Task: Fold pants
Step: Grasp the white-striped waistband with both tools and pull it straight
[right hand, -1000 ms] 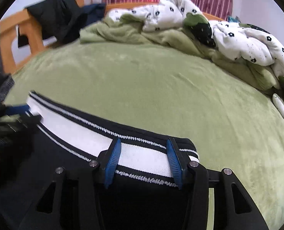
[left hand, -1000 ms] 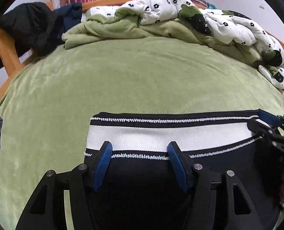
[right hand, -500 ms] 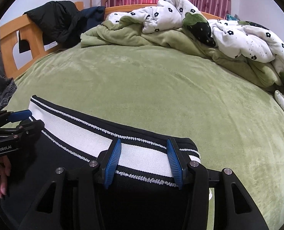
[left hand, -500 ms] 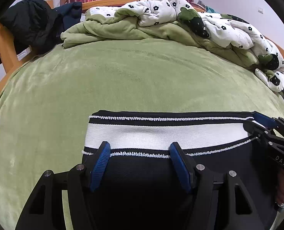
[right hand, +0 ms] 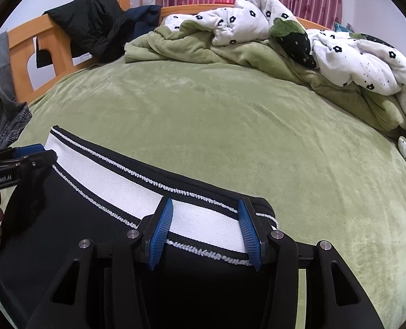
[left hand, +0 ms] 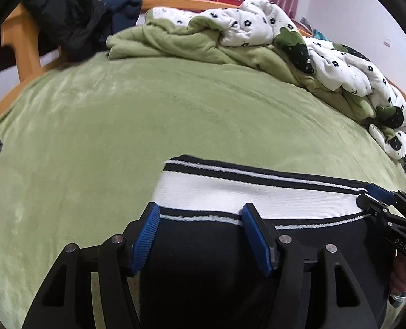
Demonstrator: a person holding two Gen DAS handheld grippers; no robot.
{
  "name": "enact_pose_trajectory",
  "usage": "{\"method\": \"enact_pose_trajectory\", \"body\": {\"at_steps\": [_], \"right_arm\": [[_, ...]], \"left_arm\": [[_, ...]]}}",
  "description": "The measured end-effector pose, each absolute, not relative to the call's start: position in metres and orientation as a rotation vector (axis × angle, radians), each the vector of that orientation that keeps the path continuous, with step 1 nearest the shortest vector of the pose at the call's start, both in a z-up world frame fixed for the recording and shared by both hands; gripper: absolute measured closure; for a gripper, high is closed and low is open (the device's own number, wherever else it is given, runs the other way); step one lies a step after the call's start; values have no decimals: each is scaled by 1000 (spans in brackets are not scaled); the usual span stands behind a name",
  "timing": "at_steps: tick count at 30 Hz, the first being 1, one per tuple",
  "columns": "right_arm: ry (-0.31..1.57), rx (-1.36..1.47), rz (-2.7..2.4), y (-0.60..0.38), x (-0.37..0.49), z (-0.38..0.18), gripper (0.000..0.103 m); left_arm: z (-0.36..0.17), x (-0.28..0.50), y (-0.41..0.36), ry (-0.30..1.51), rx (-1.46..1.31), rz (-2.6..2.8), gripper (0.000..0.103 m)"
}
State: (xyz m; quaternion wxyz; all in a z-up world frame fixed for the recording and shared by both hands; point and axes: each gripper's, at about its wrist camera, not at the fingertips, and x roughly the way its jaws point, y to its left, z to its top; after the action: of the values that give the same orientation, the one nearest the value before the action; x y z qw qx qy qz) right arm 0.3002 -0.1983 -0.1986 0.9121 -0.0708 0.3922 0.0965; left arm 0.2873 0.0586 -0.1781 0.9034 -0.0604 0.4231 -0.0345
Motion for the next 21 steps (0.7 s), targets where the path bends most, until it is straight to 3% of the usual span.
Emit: {"method": "enact_pose_trajectory", "body": {"at_steps": [11, 21], "right_arm": [[835, -167, 187, -206, 279, -190, 55], [874, -257, 176, -205, 211, -188, 55]], "left_arm": [[-184, 279, 64, 966, -82, -217, 40], [-186, 213, 73, 1008, 22, -300, 40]]}}
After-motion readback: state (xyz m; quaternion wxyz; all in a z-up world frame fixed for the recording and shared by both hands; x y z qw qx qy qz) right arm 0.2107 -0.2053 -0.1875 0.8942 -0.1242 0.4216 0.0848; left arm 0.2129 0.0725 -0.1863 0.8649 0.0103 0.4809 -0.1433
